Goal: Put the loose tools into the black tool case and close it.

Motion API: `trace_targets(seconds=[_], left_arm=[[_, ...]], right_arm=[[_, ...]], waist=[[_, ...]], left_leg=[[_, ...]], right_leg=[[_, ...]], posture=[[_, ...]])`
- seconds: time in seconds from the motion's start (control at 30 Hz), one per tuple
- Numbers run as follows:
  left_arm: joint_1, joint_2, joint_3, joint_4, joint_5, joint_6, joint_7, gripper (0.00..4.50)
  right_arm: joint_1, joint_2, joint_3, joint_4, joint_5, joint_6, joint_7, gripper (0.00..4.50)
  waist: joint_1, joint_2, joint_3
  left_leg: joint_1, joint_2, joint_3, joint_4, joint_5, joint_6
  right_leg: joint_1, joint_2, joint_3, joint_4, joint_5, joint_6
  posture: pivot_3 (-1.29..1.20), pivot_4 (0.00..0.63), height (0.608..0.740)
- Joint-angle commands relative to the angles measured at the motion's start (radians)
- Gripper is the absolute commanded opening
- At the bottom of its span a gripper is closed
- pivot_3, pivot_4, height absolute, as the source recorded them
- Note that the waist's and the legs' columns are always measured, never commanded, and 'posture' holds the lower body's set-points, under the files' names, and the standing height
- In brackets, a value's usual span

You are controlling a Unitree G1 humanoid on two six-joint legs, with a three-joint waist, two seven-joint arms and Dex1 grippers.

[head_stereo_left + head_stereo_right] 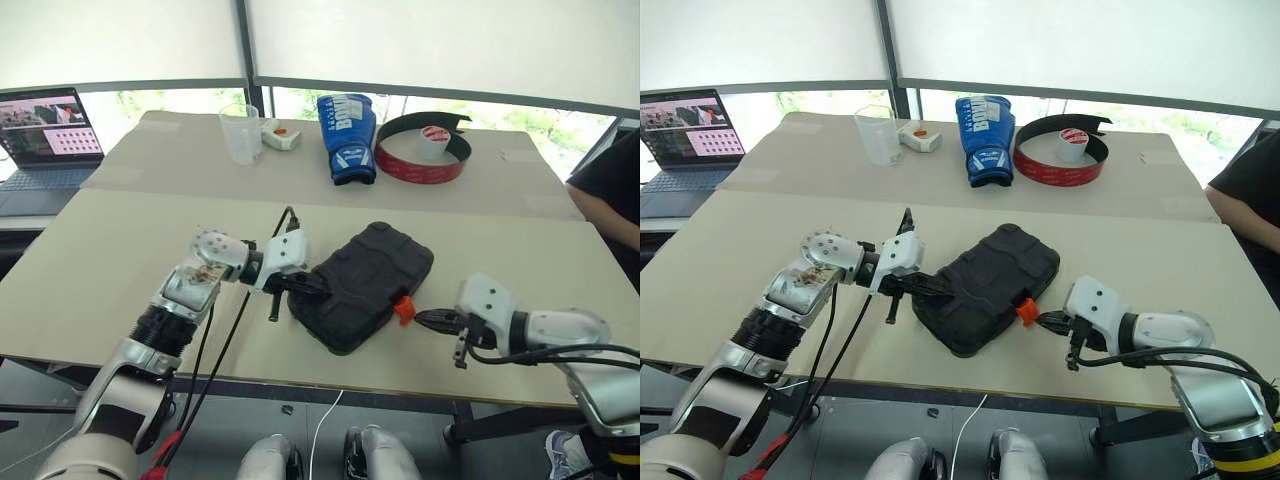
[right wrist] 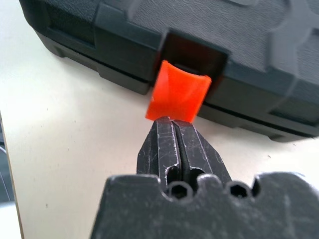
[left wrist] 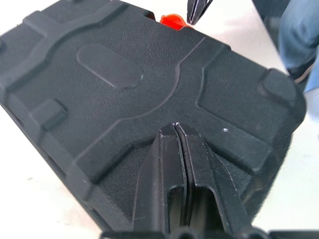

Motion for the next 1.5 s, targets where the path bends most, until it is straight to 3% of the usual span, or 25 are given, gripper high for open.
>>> trace_targets(seconds=[0.03,0.3,0.77,1.1,1.5], left_arm=[[0.021,-0.003,-0.046,0.049,0.060,-0.019,-0.004,0.07],[0.011,-0.009,-0.028,0.061,0.056,-0.020,0.001,0.07],[0.001,-0.031,-0.059,0.128,0.113,-0.133,0.002,0.07],[-0.006,-0.035,-0.052,0.165,0.124,-0.168,0.000,0.07],[0.017,-0.014,0.009,0.154,0.099,-0.117,0.018,0.07]], right_arm=[[-0.023,0.013,0.014,0.011,-0.013,-0.001,-0.019,0.00],[-0.076,0.078,0.081,0.085,-0.061,-0.017,-0.060,0.00],[-0.098,0.089,-0.016,-0.024,0.003,0.019,-0.100,0.00],[-0.144,0.132,0.015,-0.024,0.008,0.071,-0.117,0.00],[-0.049,0.035,-0.040,0.004,0.013,0.047,-0.047,0.00]], waist=[[0.003,0.000,0.000],[0.000,0.000,-0.002],[-0.006,0.000,-0.002],[-0.016,0.000,-0.002],[-0.004,0.000,-0.003]], left_leg=[[0.000,0.000,0.000,0.000,0.000,0.000],[0.000,0.000,0.000,0.000,0.000,0.001],[0.000,0.000,0.000,0.000,0.000,0.001],[0.001,0.001,0.001,0.000,0.000,0.001],[0.001,0.001,0.001,0.000,-0.001,0.001]], right_leg=[[0.000,0.000,0.000,0.000,0.000,0.000],[0.000,0.000,0.000,0.000,0.000,0.000],[0.000,0.000,0.000,0.001,0.000,0.000],[0.000,0.001,0.000,0.001,0.000,0.000],[0.000,0.001,0.001,0.000,0.000,0.000]], posture=[[0.00,0.150,0.727],[0.00,0.150,0.727],[0.00,0.150,0.727],[0.00,0.150,0.727],[0.00,0.150,0.727]])
